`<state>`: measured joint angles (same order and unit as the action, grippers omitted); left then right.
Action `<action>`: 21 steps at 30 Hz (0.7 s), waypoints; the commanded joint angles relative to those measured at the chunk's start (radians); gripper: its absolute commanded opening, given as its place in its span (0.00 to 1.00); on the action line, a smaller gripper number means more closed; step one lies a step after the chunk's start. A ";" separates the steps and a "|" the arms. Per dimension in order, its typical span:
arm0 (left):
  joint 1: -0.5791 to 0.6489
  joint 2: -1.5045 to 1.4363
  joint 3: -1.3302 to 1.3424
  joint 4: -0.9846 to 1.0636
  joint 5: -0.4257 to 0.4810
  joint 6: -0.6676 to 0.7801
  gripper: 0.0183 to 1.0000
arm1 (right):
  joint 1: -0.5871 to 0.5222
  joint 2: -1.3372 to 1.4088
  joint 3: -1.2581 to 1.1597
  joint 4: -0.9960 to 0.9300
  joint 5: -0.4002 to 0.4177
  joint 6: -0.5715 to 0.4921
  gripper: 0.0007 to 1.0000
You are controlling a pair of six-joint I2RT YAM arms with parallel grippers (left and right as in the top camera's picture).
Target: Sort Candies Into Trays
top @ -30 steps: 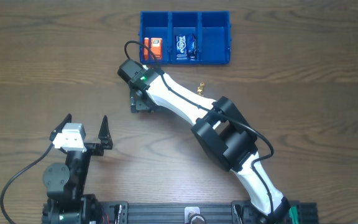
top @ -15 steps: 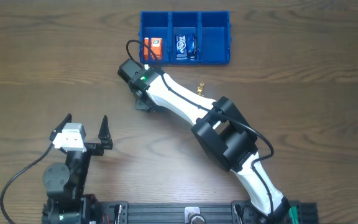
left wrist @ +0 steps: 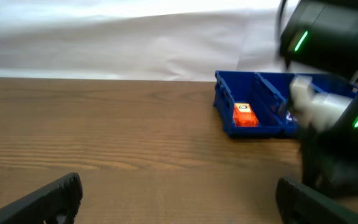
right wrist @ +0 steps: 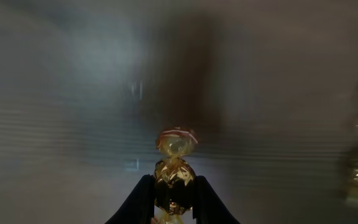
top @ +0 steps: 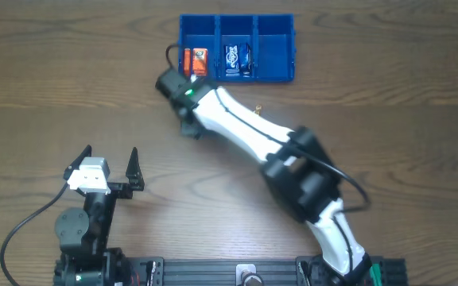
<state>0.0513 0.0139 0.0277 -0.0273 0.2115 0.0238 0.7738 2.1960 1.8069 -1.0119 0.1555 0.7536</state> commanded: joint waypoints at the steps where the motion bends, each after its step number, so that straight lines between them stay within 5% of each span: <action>1: 0.001 -0.006 -0.023 -0.028 0.023 0.006 1.00 | -0.146 -0.290 0.062 0.003 0.106 -0.136 0.06; 9: 0.001 -0.006 -0.023 -0.028 0.023 0.006 1.00 | -0.423 -0.290 0.062 0.227 0.121 -0.370 0.04; 21: 0.001 -0.006 -0.023 -0.028 0.023 0.006 1.00 | -0.497 -0.022 0.062 0.555 0.121 -0.473 0.04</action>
<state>0.0513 0.0139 0.0277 -0.0277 0.2119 0.0238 0.2966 2.1246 1.8732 -0.4896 0.2653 0.3092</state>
